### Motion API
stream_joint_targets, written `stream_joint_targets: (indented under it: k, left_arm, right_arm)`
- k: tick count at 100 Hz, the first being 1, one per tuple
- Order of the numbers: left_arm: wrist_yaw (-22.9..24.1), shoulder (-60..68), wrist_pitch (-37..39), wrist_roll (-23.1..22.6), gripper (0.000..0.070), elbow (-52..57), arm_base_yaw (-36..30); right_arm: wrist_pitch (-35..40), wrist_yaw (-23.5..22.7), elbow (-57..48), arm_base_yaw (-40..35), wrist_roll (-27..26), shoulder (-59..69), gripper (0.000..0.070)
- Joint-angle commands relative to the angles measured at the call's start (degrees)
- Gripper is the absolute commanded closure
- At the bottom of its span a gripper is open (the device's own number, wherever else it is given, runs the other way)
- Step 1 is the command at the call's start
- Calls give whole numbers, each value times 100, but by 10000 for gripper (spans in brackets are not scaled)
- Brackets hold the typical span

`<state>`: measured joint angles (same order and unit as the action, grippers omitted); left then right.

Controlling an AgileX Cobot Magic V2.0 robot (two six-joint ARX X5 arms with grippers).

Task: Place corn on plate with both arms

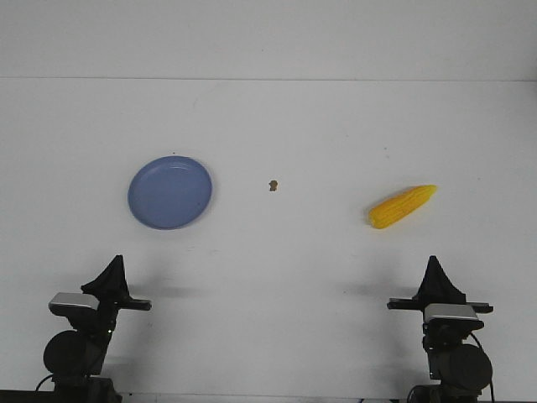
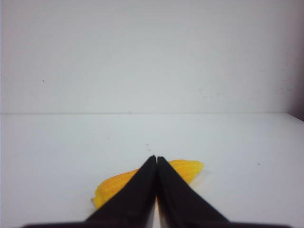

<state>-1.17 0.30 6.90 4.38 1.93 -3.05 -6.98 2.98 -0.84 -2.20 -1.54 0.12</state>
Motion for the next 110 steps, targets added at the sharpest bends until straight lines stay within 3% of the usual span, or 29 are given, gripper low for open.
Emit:
stream_joint_targets:
  k: [1, 63, 88, 97, 110]
  left_arm:
    - [33, -11, 85, -26, 684, -114, 4]
    - [33, -11, 98, -26, 684, -107, 4]
    - [33, -2, -157, 90, 684, 313, 4]
    - [33, 103, -525, 105, 684, 730, 4]
    - [33, 516, -1060, 181, 684, 1523, 4]
  right_arm:
    - [-66, 2, 13, 2, -15, -4, 700]
    - [-85, 0, 13, 2, -22, -4, 700]
    - [-708, -2, -35, -4, -59, -4, 700]
    - [-433, 17, -264, -4, -55, -4, 700]
    - [616, 144, -903, -4, -66, 92, 700]
